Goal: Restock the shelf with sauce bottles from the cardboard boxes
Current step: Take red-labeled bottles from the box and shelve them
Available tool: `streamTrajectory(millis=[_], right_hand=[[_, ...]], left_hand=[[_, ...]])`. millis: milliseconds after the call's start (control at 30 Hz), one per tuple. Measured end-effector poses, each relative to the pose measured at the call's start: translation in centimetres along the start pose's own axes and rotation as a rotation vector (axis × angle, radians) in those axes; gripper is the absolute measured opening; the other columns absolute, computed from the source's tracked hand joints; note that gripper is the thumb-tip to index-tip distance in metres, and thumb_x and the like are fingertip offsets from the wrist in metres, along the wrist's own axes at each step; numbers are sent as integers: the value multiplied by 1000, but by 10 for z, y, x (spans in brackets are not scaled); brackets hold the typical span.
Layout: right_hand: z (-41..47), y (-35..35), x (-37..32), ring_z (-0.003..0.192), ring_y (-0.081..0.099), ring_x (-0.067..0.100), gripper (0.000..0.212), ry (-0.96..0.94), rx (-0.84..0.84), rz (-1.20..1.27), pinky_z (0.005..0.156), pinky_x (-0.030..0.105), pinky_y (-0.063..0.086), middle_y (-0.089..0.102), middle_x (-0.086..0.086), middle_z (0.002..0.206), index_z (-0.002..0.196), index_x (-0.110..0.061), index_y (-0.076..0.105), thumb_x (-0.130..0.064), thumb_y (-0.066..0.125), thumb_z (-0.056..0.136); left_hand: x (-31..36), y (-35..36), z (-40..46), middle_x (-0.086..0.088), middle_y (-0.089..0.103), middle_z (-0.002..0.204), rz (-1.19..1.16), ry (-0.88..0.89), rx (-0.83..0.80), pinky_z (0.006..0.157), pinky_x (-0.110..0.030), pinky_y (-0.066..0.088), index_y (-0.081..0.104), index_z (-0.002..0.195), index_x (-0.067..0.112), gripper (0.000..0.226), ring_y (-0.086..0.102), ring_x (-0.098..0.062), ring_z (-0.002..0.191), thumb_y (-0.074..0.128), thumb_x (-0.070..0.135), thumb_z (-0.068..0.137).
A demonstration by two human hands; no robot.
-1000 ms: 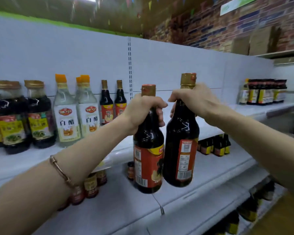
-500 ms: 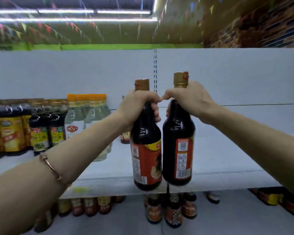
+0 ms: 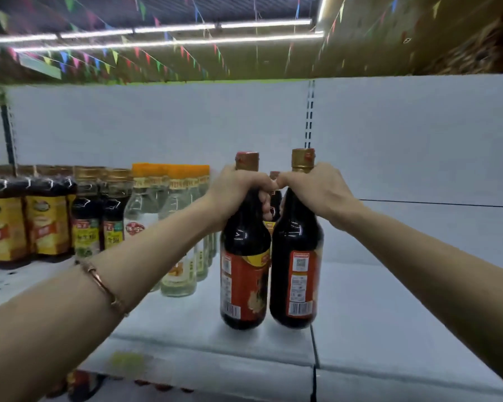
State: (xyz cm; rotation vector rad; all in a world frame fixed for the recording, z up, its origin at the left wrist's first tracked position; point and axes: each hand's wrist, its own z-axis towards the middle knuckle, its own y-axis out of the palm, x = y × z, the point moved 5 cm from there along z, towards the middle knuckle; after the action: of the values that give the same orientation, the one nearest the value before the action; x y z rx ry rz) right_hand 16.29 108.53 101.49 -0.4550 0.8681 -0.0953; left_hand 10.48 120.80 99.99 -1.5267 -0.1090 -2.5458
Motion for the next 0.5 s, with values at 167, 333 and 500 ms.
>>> streamTrajectory(millis=[167,333,500], right_hand=[[22,31,34,62,53,19,29,57,-34,-7,65,44,51,57,2,64,66,-18,59,-43,61,53],[47,51,61,61,52,20,29,88,1,-11,63,38,45,55,0,61,57,-18,53,-41,68,64],[65,64,78,68,70,25,24,123,119,77,69,40,57,72,2,62,74,2,70,-21,63,73]], left_hand=[[-37,-23,28,-12,47,45,55,-76,-40,50,-27,45,49,43,6,39,47,-24,40,53,-3,82],[-61,-46,49,-10,50,47,59,-53,18,56,-32,46,53,44,11,39,50,-24,41,56,2,83],[-64,-47,64,-14,53,47,114,73,53,50,-31,49,49,62,8,25,52,-27,41,56,-1,85]])
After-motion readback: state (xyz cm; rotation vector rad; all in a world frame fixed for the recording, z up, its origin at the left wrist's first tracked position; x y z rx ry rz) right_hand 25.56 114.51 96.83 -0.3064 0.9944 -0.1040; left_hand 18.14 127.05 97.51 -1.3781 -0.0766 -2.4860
